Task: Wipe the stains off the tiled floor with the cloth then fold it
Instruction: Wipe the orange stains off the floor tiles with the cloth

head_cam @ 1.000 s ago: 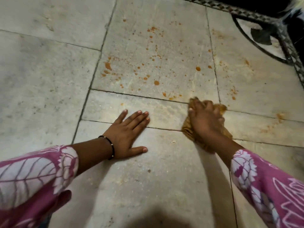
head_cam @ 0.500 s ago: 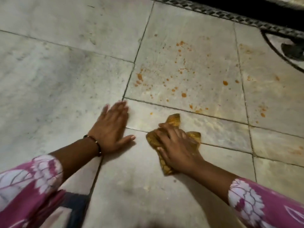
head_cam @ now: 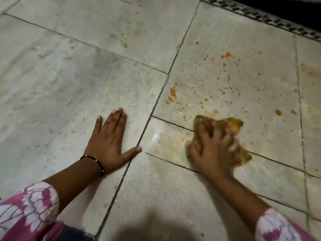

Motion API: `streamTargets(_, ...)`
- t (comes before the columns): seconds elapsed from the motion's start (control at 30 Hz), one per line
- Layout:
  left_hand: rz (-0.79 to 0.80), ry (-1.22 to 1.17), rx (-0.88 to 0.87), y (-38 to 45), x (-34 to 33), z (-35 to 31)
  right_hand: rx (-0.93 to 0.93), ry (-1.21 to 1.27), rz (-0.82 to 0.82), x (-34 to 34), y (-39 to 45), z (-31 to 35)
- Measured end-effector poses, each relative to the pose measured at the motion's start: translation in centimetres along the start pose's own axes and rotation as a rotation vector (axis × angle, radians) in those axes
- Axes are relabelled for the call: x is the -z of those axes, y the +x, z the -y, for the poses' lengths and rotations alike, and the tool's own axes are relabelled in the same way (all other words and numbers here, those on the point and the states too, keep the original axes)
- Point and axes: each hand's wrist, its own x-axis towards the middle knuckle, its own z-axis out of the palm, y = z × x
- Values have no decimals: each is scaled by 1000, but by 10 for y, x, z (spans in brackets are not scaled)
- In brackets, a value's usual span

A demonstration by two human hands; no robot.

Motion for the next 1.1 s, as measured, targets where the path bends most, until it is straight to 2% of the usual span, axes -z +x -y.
streamTargets(0.1,18,7,14,0,1,0,314,-14,32,-10,-10,52)
streamTargets(0.17,24,-2,19,0,2,-1,448,-2,55,-10,19,53)
streamTargets(0.23,24,-18,17,-1,2,-2,415,4,85,-8,45,29)
streamTargets(0.3,1,-40,24,-4,3,-4,274,-48,60,-5,50,-7)
streamTargets(0.4,-64,-187,156,-1,10,-14,177,-104,-2,1,29,-45)
streamTargets(0.47,-92,-248,173,7,14,-26,256,-119,-34,1,5,-39)
streamTargets(0.57,-38,-179,-3,15,6,-45,486,-50,-22,-2,-11,-1)
streamTargets(0.63,5,-81,-121,15,-3,-51,599,-11,29,-2,11,13)
streamTargets(0.7,29,-32,-161,14,-7,-47,511,-21,58,0,41,5)
streamTargets(0.77,38,-18,-177,11,-6,-43,312,-48,92,1,56,-23)
streamTargets(0.87,39,-39,-182,12,-5,-42,75,-74,-8,4,30,-58)
streamTargets(0.93,41,-49,-179,12,-6,-44,-7,-80,-30,2,-4,-52)
streamTargets(1.0,28,-57,-171,11,-6,-45,24,-55,-51,-3,-30,-30)
streamTargets(1.1,26,-34,-168,11,-6,-42,275,-4,-8,-4,-24,-9)
